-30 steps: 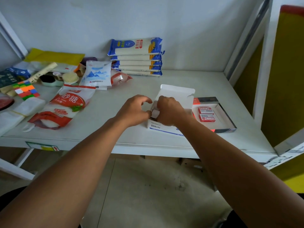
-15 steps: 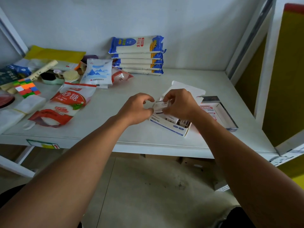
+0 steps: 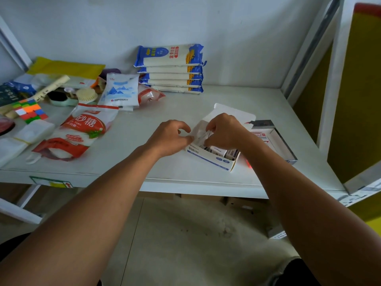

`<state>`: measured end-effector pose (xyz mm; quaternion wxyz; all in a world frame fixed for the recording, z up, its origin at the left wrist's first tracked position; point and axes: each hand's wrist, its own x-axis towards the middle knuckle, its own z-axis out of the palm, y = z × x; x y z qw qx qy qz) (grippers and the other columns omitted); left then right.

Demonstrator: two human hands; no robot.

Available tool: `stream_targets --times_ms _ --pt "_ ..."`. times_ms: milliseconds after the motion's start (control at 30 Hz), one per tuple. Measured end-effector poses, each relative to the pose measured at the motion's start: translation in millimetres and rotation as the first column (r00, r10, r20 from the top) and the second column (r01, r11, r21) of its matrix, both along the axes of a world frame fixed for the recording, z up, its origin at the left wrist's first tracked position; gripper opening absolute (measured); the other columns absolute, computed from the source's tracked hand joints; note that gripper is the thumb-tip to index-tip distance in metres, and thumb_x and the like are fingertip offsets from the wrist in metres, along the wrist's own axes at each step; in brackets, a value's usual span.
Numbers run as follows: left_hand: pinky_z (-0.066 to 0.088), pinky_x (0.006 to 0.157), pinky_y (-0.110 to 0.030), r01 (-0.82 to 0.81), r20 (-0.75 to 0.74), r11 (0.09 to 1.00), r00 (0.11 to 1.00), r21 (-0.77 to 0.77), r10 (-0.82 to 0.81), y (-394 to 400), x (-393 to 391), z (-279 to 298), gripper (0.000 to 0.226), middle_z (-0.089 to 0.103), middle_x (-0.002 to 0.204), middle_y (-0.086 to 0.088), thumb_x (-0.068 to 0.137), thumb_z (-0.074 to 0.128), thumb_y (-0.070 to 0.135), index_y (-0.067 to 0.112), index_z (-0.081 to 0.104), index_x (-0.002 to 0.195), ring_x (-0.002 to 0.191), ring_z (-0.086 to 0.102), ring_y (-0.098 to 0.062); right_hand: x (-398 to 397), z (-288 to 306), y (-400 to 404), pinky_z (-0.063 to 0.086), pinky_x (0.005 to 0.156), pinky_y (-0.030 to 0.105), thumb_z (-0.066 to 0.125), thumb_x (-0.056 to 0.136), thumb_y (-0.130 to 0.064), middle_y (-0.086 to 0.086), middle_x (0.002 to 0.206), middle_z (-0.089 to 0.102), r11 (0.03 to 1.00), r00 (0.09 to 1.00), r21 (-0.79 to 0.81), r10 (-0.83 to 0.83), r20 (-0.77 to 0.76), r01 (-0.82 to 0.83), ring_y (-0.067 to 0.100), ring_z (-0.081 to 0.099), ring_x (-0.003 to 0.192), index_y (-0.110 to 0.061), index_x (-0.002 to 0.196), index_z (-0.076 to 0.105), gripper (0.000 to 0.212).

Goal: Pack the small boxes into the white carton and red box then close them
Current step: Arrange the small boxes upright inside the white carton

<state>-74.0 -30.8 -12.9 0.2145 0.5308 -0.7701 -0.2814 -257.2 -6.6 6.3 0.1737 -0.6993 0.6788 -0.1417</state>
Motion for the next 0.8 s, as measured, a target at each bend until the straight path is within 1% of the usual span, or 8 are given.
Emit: stream_targets --times_ms 100,167,267,367,500,633,700,800 --pt "0.046 0.083 -0.028 0.008 0.001 0.999 1.000 0.032 -0.008 0 1 2 0.037 0.059 0.128 0.004 0.078 0.073 0.033 0.025 0.063 0.113 0.116 0.054 -0.015 -2 1 1 0.059 0.074 0.031 0.079 0.071 -0.013 0.003 0.105 0.068 1.000 0.999 -0.008 0.018 0.041 -0.018 0.021 0.065 0.092 -0.010 0.103 0.070 0.034" --pt "0.047 0.085 -0.029 0.035 -0.008 0.996 0.999 0.077 -0.034 1 2 4 0.051 0.053 0.134 0.005 0.075 0.074 0.028 0.029 0.056 0.122 0.123 0.049 -0.016 -4 2 2 0.057 0.076 0.025 0.079 0.073 -0.007 0.001 0.108 0.065 0.999 0.990 0.022 0.027 0.137 -0.030 0.017 0.063 0.098 -0.014 0.104 0.067 0.034" --pt "0.046 0.086 -0.029 0.101 -0.041 0.979 0.995 0.177 -0.095 4 1 6 0.073 0.042 0.144 0.003 0.074 0.074 0.020 0.034 0.039 0.137 0.131 0.040 -0.018 -4 3 5 0.057 0.082 0.028 0.079 0.074 -0.004 0.002 0.110 0.063 0.995 0.967 0.050 0.068 0.245 -0.082 0.019 0.063 0.104 -0.017 0.103 0.062 0.036" --pt "0.046 0.092 -0.032 0.136 -0.063 0.964 0.990 0.227 -0.125 6 -1 7 0.084 0.034 0.150 0.001 0.075 0.075 0.018 0.036 0.029 0.144 0.136 0.035 -0.021 -5 5 8 0.057 0.073 0.022 0.077 0.075 -0.002 0.003 0.113 0.062 0.994 0.952 0.025 0.093 0.291 -0.104 0.018 0.062 0.105 -0.016 0.105 0.059 0.038" --pt "0.046 0.099 -0.040 0.072 -0.070 0.981 0.996 0.182 -0.060 7 -3 7 0.077 0.035 0.150 0.001 0.078 0.072 0.022 0.035 0.033 0.143 0.135 0.037 -0.023 -6 9 10 0.053 0.069 0.019 0.081 0.072 -0.009 -0.002 0.108 0.063 0.999 0.955 -0.041 0.041 0.293 -0.030 0.017 0.064 0.097 -0.020 0.103 0.060 0.040" --pt "0.043 0.097 -0.037 0.014 -0.122 0.989 0.993 0.149 0.004 6 -6 8 0.059 0.042 0.146 0.002 0.083 0.063 0.025 0.031 0.044 0.138 0.128 0.044 -0.019 -1 9 10 0.048 0.070 0.019 0.077 0.078 -0.023 -0.005 0.103 0.060 0.998 0.958 -0.068 0.006 0.287 0.014 0.017 0.061 0.092 -0.018 0.119 0.063 0.044" --pt "0.042 0.098 -0.037 0.000 -0.119 0.992 0.993 0.129 0.015 5 -7 9 0.053 0.045 0.144 0.002 0.085 0.059 0.027 0.029 0.047 0.137 0.125 0.047 -0.019 3 7 9 0.044 0.071 0.021 0.075 0.079 -0.032 -0.005 0.104 0.057 0.995 0.978 -0.091 -0.009 0.210 0.028 0.015 0.056 0.093 -0.020 0.124 0.062 0.048" --pt "0.042 0.099 -0.036 -0.008 -0.116 0.994 0.993 0.113 0.021 5 -7 10 0.046 0.047 0.143 0.000 0.089 0.054 0.028 0.026 0.049 0.135 0.121 0.050 -0.020 11 6 10 0.050 0.071 0.030 0.076 0.072 -0.043 0.001 0.101 0.060 0.981 0.997 -0.181 -0.067 0.045 0.074 0.018 0.055 0.088 -0.018 0.104 0.068 0.042"
